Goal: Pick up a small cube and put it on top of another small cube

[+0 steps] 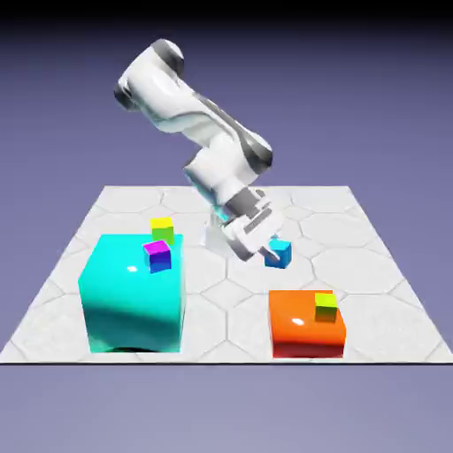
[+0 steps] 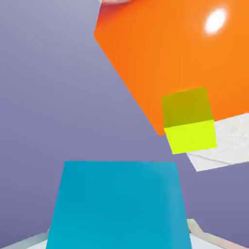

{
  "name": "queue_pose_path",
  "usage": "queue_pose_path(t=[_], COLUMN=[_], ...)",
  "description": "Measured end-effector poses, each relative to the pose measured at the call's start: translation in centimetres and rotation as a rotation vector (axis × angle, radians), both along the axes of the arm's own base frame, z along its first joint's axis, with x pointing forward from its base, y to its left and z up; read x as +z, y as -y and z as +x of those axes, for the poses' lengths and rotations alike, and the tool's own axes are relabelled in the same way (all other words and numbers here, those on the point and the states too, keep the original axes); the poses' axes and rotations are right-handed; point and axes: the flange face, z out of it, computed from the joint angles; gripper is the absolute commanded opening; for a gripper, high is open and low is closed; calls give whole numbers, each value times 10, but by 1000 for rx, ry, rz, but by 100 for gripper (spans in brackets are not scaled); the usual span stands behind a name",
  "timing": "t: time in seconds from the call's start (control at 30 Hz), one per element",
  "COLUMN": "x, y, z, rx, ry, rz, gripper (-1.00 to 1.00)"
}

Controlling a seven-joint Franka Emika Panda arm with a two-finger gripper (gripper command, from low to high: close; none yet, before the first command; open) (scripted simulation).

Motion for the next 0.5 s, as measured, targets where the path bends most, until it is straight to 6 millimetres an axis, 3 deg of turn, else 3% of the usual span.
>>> queue_pose_path(t=[0.27, 0.5], x=[-24, -47], y=[-75, -81], z=[-29, -19], rx=[-106, -132], ry=[-41, -60], rz=[-63, -46], gripper=[-100, -100])
